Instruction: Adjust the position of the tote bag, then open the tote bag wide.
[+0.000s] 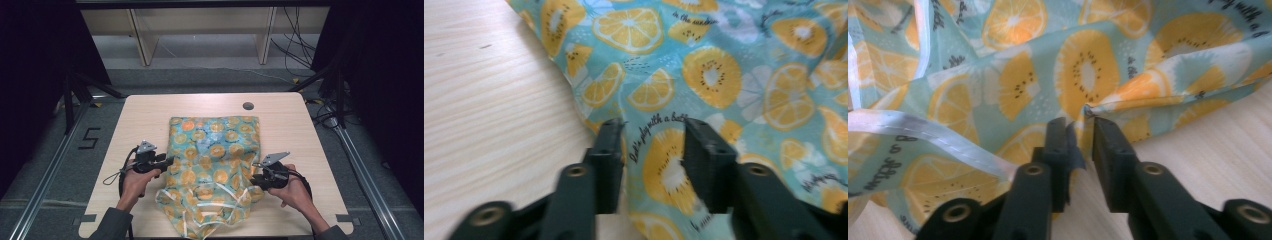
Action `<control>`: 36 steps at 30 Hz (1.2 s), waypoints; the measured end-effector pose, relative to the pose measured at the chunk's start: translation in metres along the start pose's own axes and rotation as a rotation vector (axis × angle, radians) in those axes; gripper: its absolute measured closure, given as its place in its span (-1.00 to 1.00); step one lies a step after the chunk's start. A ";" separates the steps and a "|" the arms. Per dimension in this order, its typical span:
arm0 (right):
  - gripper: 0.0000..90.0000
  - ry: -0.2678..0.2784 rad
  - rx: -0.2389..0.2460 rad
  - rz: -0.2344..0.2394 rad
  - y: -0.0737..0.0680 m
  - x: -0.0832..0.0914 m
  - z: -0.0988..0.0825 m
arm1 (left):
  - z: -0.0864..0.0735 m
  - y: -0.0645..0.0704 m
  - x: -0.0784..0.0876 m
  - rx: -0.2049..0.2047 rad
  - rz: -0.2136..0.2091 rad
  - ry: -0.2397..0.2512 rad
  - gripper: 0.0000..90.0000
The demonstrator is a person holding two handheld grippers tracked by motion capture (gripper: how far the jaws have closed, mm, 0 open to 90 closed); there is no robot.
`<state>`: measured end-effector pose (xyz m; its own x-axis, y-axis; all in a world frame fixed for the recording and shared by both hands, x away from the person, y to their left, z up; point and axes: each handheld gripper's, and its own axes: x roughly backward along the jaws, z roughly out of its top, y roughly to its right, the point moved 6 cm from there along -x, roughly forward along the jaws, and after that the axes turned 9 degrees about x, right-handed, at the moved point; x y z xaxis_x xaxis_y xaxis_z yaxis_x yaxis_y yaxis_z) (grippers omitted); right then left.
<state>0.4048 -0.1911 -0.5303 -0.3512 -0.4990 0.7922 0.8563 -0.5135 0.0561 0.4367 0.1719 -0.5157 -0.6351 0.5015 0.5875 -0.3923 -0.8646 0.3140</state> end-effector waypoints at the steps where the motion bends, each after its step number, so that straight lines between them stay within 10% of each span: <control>1: 0.51 0.017 0.006 -0.024 0.003 0.001 0.001 | 0.000 0.003 0.004 0.008 -0.010 0.014 0.10; 11: 0.12 0.119 -0.040 -0.079 0.011 0.023 0.013 | -0.028 0.058 0.050 -0.141 -0.170 -0.072 -0.34; 18: 0.08 0.140 -0.079 -0.042 0.003 0.023 0.017 | -0.038 0.071 0.045 -0.260 -0.193 -0.149 -0.39; 24: 0.07 0.134 -0.063 -0.038 0.003 0.023 0.017 | -0.045 0.070 0.033 -0.297 -0.195 -0.167 -0.05; 29: 0.05 0.138 -0.058 -0.032 0.003 0.023 0.018 | -0.043 0.069 0.027 -0.383 -0.201 -0.140 0.88; 36: 0.03 0.173 -0.045 -0.021 -0.002 0.033 0.027 | -0.012 0.072 0.028 -0.354 -0.188 -0.052 0.99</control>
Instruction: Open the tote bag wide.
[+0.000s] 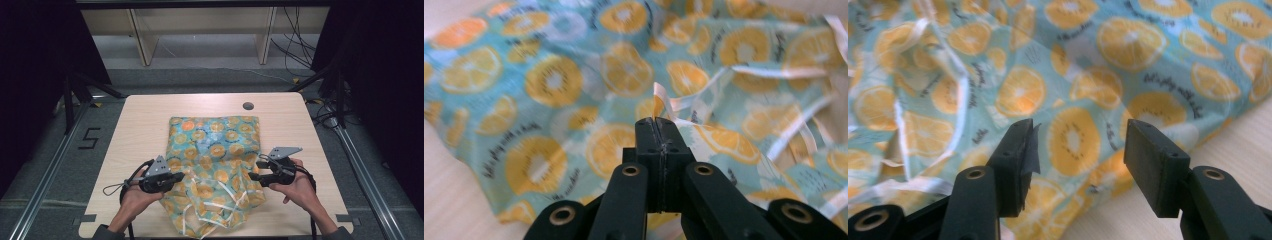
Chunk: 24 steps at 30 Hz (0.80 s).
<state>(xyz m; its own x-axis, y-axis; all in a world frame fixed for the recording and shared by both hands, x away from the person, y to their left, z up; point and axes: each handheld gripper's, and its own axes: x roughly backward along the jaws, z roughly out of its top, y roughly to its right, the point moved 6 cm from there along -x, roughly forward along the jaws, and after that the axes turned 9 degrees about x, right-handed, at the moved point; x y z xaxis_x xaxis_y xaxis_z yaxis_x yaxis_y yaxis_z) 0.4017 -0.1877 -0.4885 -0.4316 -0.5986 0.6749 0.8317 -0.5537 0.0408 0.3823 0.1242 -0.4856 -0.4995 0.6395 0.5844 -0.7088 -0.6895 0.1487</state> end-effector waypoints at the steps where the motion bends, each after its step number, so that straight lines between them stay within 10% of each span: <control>1: 0.03 0.000 0.000 0.000 0.000 0.000 0.000 | 0.000 0.000 0.000 0.000 0.000 0.000 0.98; 24: -0.15 -0.007 0.087 0.215 -0.057 -0.010 0.020 | 0.051 -0.059 -0.021 0.193 0.059 0.091 0.97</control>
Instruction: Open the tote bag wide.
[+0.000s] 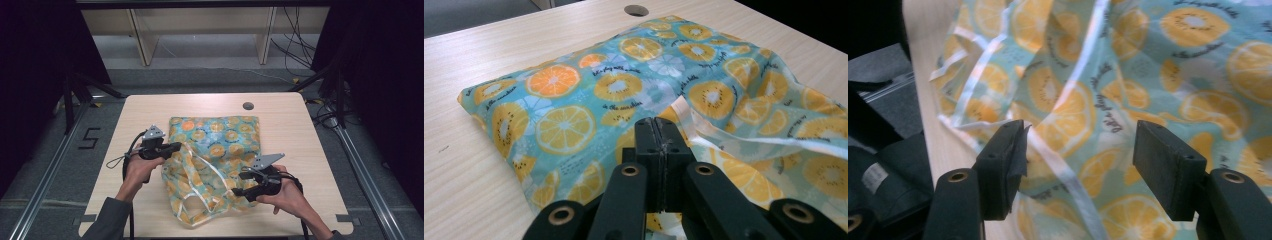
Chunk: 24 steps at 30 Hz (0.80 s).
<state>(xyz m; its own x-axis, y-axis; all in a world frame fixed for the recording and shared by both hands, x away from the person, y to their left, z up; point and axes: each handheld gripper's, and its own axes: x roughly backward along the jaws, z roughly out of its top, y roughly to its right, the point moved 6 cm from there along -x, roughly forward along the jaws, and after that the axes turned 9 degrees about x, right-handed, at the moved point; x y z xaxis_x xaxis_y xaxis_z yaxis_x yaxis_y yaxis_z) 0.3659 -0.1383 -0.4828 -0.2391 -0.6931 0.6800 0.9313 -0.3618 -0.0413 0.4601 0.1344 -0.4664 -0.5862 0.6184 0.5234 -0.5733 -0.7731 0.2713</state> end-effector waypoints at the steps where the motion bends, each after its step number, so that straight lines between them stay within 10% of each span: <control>1: -0.14 0.009 -0.005 0.026 -0.004 -0.002 0.001 | 0.000 0.000 -0.001 0.012 -0.001 0.005 0.97; 12: 0.94 -0.047 0.102 -0.011 0.000 -0.009 -0.004 | 0.000 -0.004 -0.002 0.029 0.000 0.004 0.96; 24: -0.02 -0.057 0.080 0.027 -0.022 -0.016 0.006 | -0.002 -0.010 -0.001 0.025 0.012 -0.003 0.96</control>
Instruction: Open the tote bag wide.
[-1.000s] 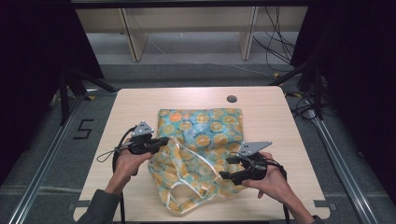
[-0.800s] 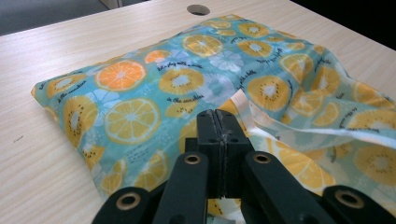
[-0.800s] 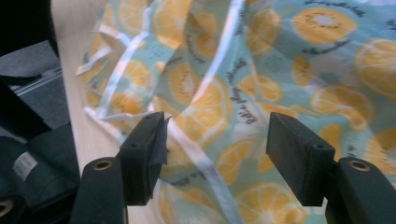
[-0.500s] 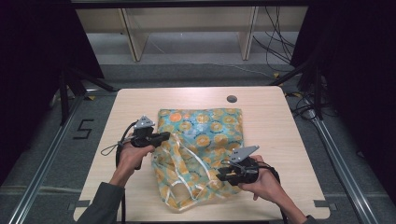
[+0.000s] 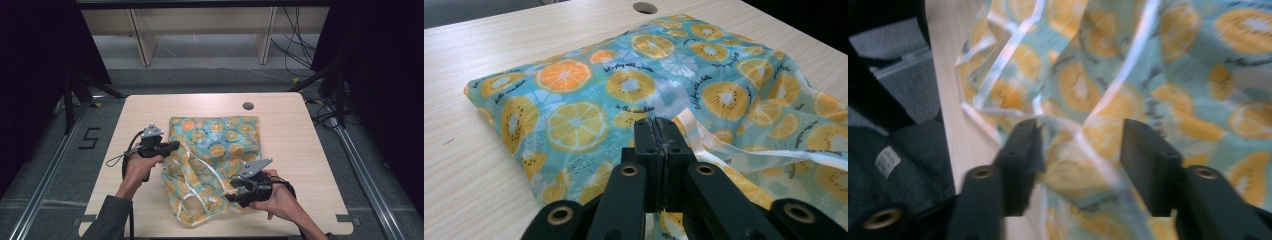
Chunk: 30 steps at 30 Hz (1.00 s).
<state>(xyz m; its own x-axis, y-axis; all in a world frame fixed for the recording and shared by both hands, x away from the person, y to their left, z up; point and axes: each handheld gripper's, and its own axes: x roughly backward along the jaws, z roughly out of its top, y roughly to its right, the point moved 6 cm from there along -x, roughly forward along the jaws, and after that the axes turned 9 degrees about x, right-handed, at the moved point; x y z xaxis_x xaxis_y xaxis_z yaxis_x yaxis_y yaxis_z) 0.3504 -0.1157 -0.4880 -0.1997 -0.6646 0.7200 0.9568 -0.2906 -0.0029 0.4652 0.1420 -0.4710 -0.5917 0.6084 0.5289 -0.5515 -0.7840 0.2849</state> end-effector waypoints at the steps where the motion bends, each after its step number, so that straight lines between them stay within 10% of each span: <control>1: -0.11 -0.017 0.007 -0.018 -0.001 -0.002 -0.001 | 0.000 -0.001 0.001 -0.013 0.002 -0.008 0.96; 9: -0.28 -0.093 0.042 -0.090 0.004 -0.008 -0.016 | -0.001 -0.005 0.003 0.015 -0.001 0.005 0.94; 12: 0.13 -0.120 0.138 -0.122 0.012 -0.009 -0.019 | -0.002 -0.006 0.002 0.021 -0.003 0.001 0.94; 15: 0.54 -0.082 0.125 -0.111 0.012 -0.009 -0.014 | -0.004 -0.005 0.000 0.025 -0.005 -0.006 0.94; 16: 0.81 -0.018 0.097 -0.125 0.019 -0.006 -0.006 | -0.006 -0.004 0.000 0.015 -0.002 -0.007 0.94; 22: 0.97 0.142 -0.012 -0.235 0.074 0.015 0.021 | -0.009 -0.006 0.002 -0.027 0.008 -0.045 0.96; 30: 0.99 0.137 -0.205 -0.302 0.140 0.003 0.004 | -0.034 -0.020 -0.017 -0.055 0.062 -0.142 0.95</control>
<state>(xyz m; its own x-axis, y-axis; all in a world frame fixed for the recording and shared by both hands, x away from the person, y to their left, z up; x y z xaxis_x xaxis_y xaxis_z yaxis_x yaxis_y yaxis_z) 0.4844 -0.1554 -0.4833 -0.5057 -0.6098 0.6102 0.7912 -0.6098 0.0462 0.4668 0.1515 -0.5128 -0.5387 0.5328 0.6526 -0.5504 -0.8091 0.2062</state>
